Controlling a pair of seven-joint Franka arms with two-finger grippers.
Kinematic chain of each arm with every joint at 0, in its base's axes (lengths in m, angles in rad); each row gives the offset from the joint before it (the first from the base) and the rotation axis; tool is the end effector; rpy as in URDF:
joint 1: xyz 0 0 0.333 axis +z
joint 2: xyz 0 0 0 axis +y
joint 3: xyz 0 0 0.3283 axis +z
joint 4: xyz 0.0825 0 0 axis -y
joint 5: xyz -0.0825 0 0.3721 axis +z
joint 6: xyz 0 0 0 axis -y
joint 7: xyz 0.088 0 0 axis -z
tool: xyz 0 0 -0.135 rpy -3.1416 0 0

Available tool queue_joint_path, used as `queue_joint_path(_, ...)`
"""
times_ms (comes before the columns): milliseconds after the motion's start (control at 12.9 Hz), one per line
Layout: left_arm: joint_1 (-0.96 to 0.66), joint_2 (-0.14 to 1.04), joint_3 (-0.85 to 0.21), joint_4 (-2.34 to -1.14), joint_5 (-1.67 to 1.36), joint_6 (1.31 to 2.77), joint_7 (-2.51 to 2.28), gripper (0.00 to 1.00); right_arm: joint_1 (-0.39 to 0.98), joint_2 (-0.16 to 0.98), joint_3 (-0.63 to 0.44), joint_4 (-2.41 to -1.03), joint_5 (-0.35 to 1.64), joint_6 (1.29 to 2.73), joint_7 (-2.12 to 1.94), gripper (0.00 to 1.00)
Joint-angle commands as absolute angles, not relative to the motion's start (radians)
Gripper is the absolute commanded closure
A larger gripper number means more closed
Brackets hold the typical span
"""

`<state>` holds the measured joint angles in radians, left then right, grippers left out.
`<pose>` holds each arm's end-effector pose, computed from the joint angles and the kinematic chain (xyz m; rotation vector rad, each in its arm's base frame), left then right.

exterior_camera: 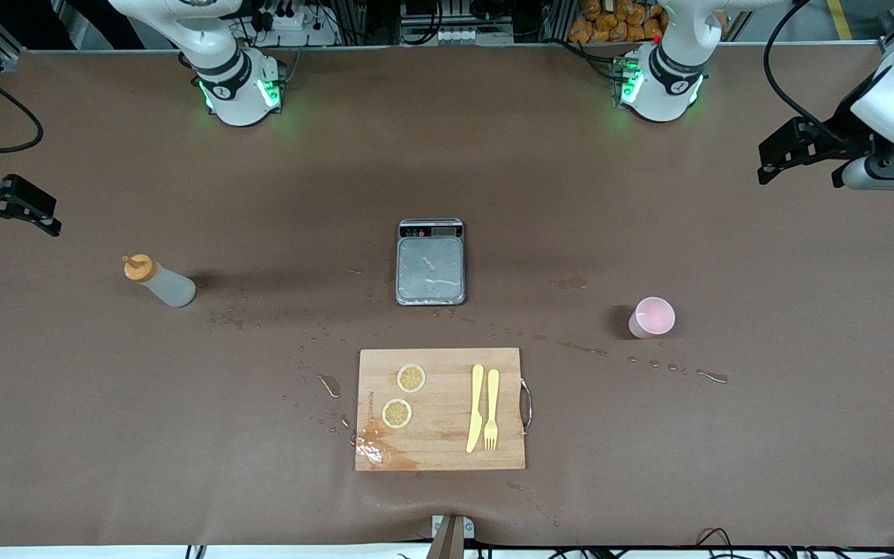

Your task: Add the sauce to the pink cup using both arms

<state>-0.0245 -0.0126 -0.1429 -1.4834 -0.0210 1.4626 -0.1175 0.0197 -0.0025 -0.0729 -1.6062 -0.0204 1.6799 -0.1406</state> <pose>0.5193 -0.0914 0.6458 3.1228 -0.0813 -0.0171 0.5534 -0.0321 0.6038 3.1089 0.1382 0.1150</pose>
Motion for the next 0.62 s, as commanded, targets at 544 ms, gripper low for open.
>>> queue_joint_path(544,-0.037,-0.015,-0.159,-1.483,0.05,1.469,-0.118,0.0,0.021,-0.005,-0.072,-1.601,-0.017,1.669,-0.141,0.0)
